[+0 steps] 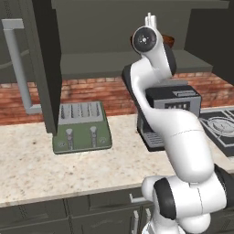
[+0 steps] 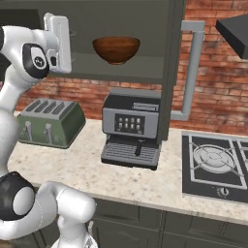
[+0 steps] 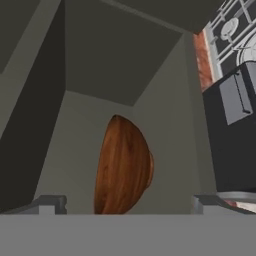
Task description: Move the bowls from the cabinet to the plates on the dining table.
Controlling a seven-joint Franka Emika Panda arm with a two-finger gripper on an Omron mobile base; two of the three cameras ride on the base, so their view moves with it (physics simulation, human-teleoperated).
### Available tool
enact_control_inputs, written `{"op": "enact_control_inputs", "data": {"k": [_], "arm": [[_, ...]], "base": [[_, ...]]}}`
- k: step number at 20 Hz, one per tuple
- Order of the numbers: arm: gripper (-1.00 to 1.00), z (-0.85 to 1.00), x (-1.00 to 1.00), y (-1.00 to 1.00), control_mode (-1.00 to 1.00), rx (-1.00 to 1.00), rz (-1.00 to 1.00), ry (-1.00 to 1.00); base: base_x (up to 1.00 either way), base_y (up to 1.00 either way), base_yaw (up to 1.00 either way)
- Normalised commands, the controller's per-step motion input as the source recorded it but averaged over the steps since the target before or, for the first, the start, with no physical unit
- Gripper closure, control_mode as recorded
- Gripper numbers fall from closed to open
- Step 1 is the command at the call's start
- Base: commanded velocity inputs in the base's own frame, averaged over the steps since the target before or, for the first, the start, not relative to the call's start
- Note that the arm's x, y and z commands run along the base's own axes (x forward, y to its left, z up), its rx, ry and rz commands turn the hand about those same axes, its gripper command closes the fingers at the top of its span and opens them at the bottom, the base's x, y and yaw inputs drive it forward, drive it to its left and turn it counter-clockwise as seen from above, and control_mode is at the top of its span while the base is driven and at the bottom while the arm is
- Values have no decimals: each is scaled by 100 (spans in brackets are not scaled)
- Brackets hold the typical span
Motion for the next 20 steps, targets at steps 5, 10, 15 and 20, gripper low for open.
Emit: {"op": "enact_control_inputs", "data": {"k": [5,10,15,20], "arm": [[-100,0,24,-7,-100,0,0,2],[-100,-1,16,-5,-100,0,0,2],[-100,-5,13,-1,-100,0,0,0],[-100,-11,15,0,-100,0,0,0]], "base": [[0,0,0],[0,0,0],[0,0,0],[0,0,0]]}}
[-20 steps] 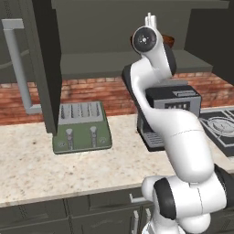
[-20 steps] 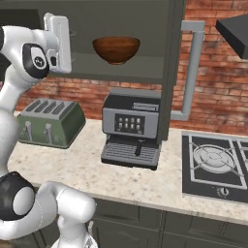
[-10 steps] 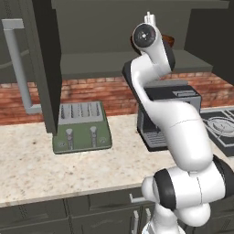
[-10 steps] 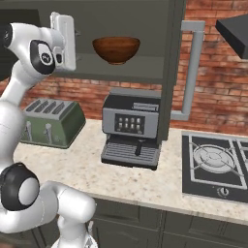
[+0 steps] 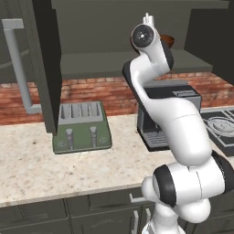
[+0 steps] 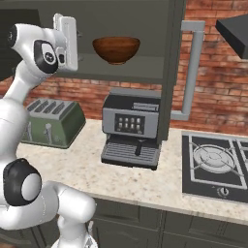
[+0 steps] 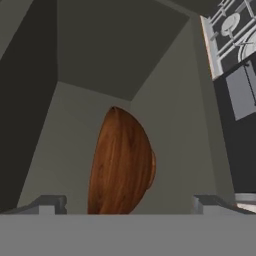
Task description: Move the bowls from the cabinet to the plates on the dining table.
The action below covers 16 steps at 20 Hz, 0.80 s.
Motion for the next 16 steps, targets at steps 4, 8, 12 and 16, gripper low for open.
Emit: {"op": "enact_control_inputs", "data": {"k": [4,8,12,16], "arm": [[-100,-10,16,0,-100,0,0,0],[-100,-4,18,-3,-100,0,0,0],[-100,-2,20,-6,-100,0,0,0],[-100,-1,18,-6,-100,0,0,0]], "base": [[0,0,0],[0,0,0],[0,0,0],[0,0,0]]}}
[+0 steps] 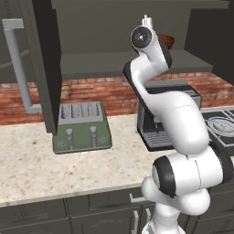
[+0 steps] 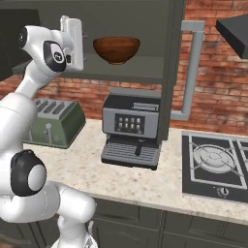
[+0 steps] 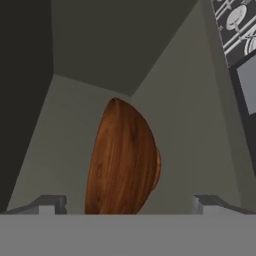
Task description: Move the bowls from the cabinet to the plates on the dining table.
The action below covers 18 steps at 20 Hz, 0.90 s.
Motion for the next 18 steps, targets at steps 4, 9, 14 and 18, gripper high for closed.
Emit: {"op": "enact_control_inputs", "data": {"k": [4,9,14,18], "arm": [[-100,-2,18,-1,-100,0,0,0],[-100,-6,17,0,-100,0,0,0],[-100,-4,14,0,-100,0,0,0],[-100,-8,15,0,-100,1,0,0]], "base": [[0,0,0],[0,0,0],[0,0,0],[0,0,0]]}}
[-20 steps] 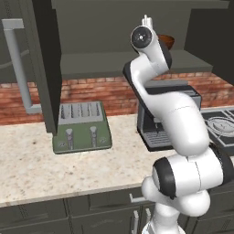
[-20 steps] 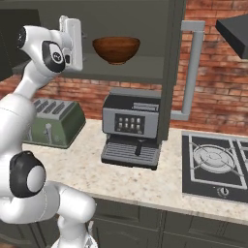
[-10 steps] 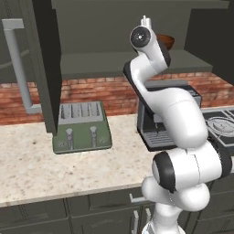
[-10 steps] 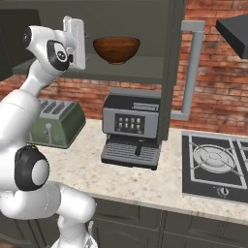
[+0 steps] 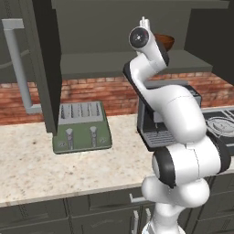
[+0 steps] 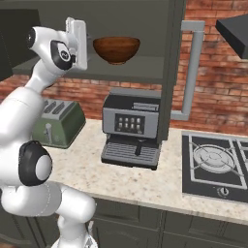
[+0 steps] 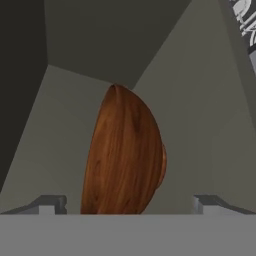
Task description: Move the bowls from the cabinet to the plates on the dining table.
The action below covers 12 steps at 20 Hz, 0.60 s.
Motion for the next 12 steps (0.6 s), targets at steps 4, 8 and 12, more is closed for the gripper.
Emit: {"op": "enact_control_inputs", "data": {"k": [4,8,12], "arm": [[-100,-9,20,0,-100,2,0,0],[-100,-7,27,0,-100,4,2,0],[-100,-5,24,-7,-100,2,3,0]], "base": [[0,0,0],[0,0,0],[0,0,0]]}}
